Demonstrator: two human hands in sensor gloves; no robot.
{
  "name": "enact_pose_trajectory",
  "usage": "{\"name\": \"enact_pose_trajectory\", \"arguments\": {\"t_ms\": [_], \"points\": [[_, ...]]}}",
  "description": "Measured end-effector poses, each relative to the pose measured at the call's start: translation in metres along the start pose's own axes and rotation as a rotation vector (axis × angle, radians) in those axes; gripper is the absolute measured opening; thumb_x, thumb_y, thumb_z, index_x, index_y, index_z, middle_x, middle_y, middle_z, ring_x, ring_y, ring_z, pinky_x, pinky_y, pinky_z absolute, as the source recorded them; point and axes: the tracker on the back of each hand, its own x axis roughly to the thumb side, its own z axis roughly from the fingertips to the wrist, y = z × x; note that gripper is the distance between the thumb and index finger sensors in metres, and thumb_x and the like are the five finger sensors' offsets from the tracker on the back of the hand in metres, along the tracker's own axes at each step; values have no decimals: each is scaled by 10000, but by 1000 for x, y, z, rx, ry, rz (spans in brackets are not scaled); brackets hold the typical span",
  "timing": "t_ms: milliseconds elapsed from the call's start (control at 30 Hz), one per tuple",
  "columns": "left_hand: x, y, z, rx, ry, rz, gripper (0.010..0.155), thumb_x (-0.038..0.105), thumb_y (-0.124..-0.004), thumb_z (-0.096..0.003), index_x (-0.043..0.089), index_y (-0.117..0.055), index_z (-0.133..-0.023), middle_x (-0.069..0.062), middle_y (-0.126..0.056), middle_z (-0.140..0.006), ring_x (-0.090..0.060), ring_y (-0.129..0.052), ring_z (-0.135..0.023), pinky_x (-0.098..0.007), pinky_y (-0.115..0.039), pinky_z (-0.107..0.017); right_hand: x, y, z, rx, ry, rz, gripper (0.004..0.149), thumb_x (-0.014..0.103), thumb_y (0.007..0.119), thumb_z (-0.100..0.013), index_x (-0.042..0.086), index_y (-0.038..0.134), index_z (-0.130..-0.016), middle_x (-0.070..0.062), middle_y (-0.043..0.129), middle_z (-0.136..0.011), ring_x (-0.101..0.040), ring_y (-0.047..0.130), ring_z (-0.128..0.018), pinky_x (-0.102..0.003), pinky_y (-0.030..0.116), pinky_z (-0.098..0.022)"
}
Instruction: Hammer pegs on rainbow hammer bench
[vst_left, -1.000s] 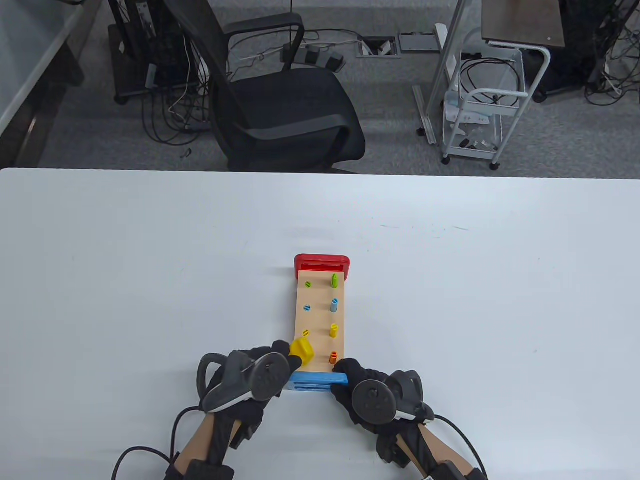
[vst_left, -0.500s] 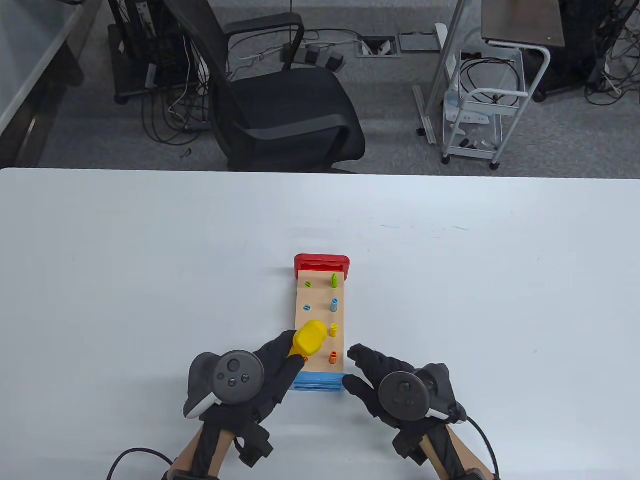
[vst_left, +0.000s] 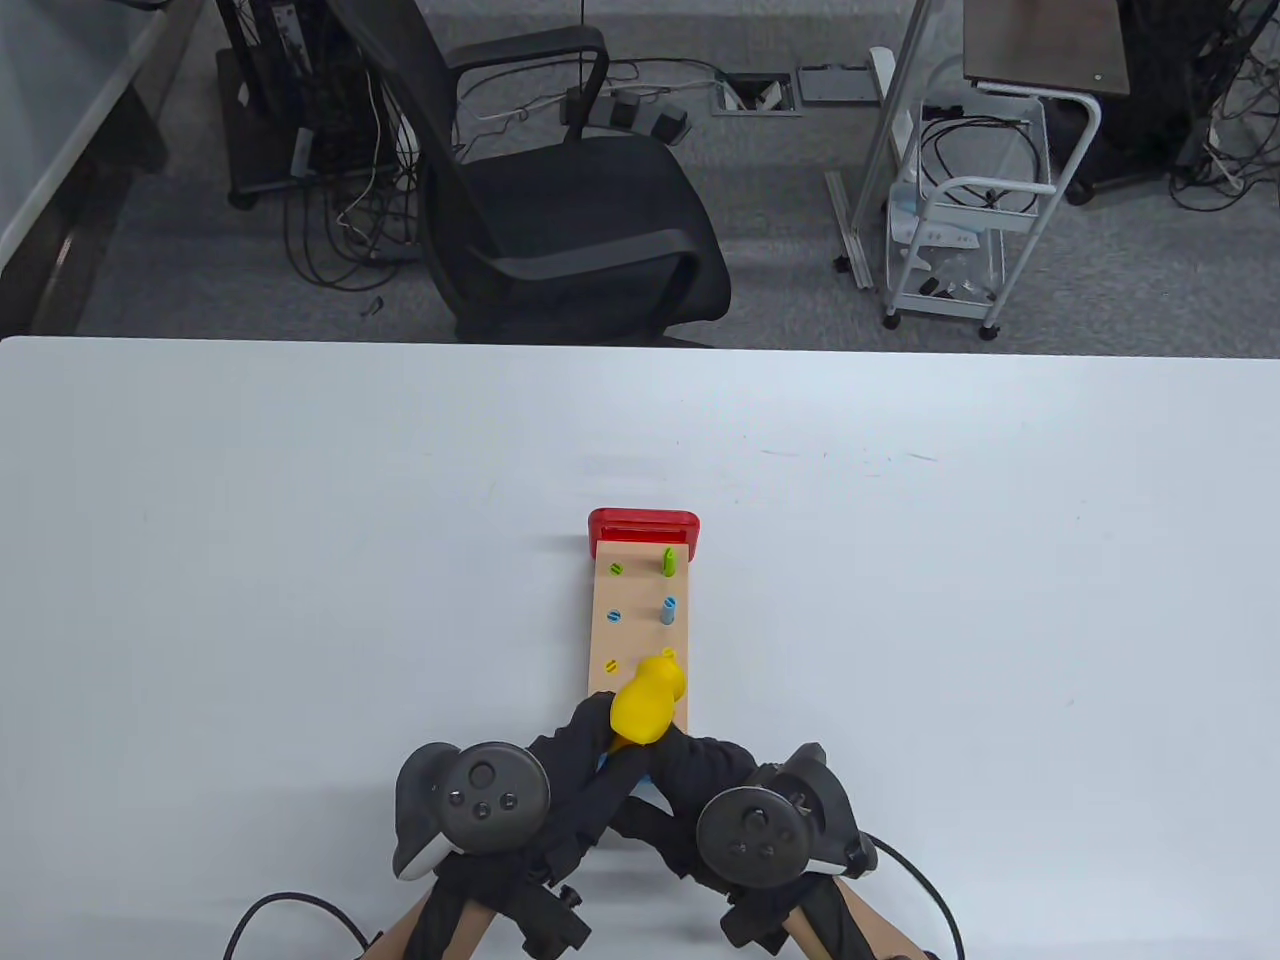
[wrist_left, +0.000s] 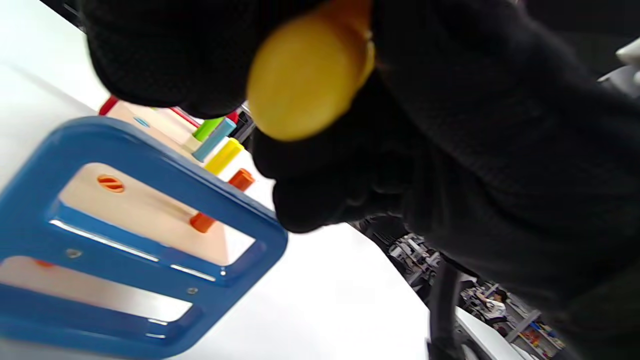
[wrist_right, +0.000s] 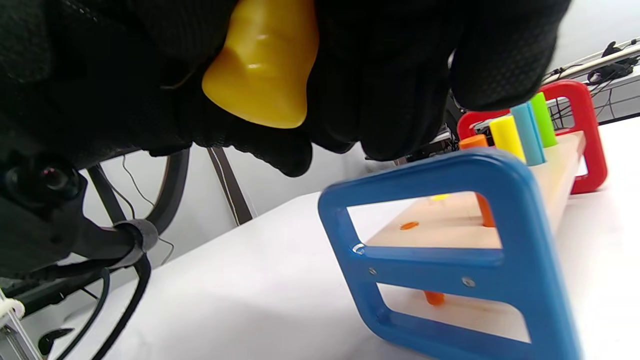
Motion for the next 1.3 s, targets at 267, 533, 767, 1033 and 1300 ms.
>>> {"name": "enact_pose_trajectory", "arguments": {"t_ms": [267,533,767,1033,1300], "points": [[-1,-3,5,24,28,-56,597,455,-622,-601,-5,-725,-967,-319,-935,-906,-493,-1040,-711,-578,-895,-496,-1,5,-1,-3,21,12,796,506,634,-593,-180,582,-995,-242,893,-843,-398,943,-650,-629,752,-543],[-4,-10,5,5,14,-91,602,452,-578,-614,47,-714,-1037,-293,-893,-977,-471,-1004,-768,-583,-858,-527,-13,1,0,-32,69,-5,698,421,688,-638,-172,597,-996,-248,903,-820,-391,953,-625,-621,770,-527],[-13,-21,8,105,55,-247,685,521,-513,-601,60,-609,-1098,-262,-838,-992,-295,-984,-721,-462,-870,-480,-44,-13,6,-118,188,-19,660,353,621,-668,-180,491,-1034,-249,868,-823,-408,927,-626,-643,749,-531],[-16,-16,16,326,103,-387,661,550,-522,-597,97,-629,-1066,-178,-865,-847,-257,-951,-550,-351,-862,-379,-70,-26,14,-229,274,3,604,407,616,-649,-69,589,-1019,-174,886,-777,-372,916,-608,-649,738,-539],[-42,-43,1,-173,234,-336,761,589,-428,-589,88,-540,-1150,-398,-717,-1093,-556,-910,-810,-590,-823,-539,-76,-29,16,-224,301,16,571,352,630,-639,-70,590,-1021,-263,854,-869,-450,917,-685,-646,762,-528]]}}
